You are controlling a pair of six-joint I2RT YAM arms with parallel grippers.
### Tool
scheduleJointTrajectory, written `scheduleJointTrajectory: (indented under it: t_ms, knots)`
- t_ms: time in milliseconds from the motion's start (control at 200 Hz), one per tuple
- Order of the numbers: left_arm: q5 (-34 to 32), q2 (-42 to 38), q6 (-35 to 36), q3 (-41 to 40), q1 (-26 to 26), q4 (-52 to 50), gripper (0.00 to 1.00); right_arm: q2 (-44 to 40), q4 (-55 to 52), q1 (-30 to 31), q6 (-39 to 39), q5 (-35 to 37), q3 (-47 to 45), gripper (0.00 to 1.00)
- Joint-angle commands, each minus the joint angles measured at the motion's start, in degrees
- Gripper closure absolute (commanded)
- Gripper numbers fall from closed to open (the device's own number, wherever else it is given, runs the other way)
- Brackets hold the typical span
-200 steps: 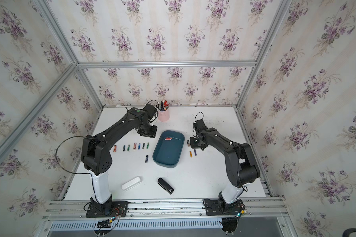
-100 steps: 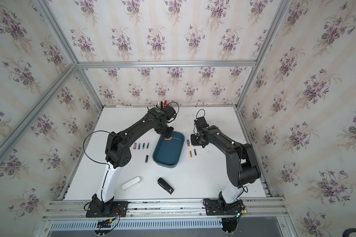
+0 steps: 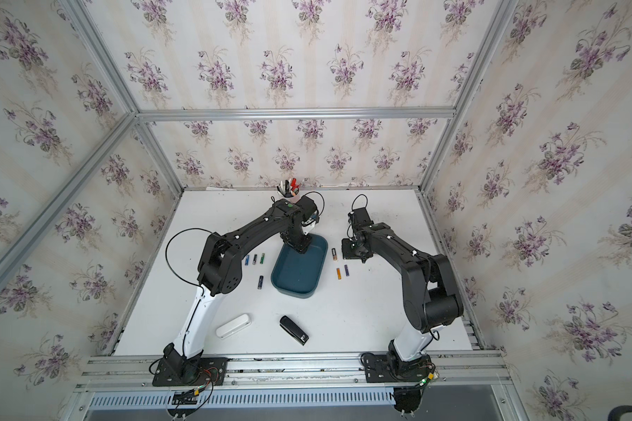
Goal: Take the batteries out of the storage box
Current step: Place the battery at the center of the board, then pick up the battery from the storage box.
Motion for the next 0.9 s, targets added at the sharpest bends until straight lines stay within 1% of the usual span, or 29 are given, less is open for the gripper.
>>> scheduleJointTrajectory:
  t_ms: [0,165,485,749,894]
  knots:
    - [-0.27,-0.46,3.01,-1.68,-0.01,3.83,0.52,-0.03,-1.35,0.02,-0.59,0.83,0.44,0.69]
    - [-1.41,-0.06,4.7,-2.14,-0.05,5.91,0.52,-0.12,-1.89,-0.16,-0.85,1.34,0.69,0.69]
    - [-3.91,1.81,6.79,-1.83,0.04,6.05,0.52,-0.11,-2.55,-0.29,-0.84,1.47,0.68,0.69]
    - [-4.55,1.9,7.75,-3.06,0.05,6.84,0.51,-0.02,-2.96,-0.27,-0.77,1.46,1.41,0.69]
    - [-4.4,2.89,8.88,-2.37,0.08,5.58,0.52,0.19,-3.05,-0.27,-0.8,1.44,1.5,0.69]
